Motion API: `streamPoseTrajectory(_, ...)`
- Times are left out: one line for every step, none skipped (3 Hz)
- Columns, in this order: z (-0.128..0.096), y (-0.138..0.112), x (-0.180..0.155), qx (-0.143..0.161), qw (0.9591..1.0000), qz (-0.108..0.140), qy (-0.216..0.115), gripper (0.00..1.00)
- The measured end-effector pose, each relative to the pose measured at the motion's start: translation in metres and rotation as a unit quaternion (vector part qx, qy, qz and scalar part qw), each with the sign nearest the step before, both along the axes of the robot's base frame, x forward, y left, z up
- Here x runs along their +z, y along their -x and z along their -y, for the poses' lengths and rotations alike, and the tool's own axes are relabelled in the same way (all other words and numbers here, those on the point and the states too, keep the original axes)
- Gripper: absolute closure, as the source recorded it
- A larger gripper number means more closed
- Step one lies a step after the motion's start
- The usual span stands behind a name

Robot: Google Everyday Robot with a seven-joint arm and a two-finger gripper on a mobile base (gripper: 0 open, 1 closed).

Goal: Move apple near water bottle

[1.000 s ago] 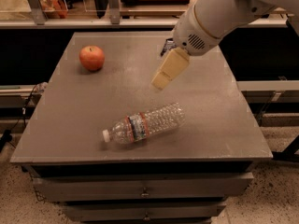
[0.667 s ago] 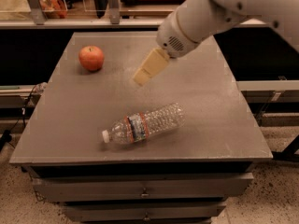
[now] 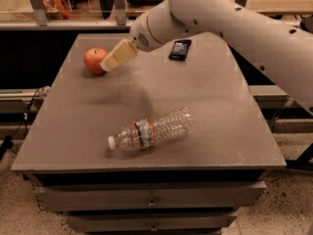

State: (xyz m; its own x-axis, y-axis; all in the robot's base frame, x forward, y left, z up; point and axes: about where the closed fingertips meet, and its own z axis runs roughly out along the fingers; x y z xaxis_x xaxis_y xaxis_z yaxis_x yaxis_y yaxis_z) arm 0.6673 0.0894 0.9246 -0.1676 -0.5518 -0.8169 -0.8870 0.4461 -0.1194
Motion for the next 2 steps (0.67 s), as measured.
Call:
streamPoseTrajectory(-0.032, -0.026, -0.011, -0.001, 0.9998, -0.001, -0.022, 0.00)
streamPoseTrajectory(-0.066, -0.048, -0.032, 0.002, 0.9991, -0.012, -0.042, 0.00)
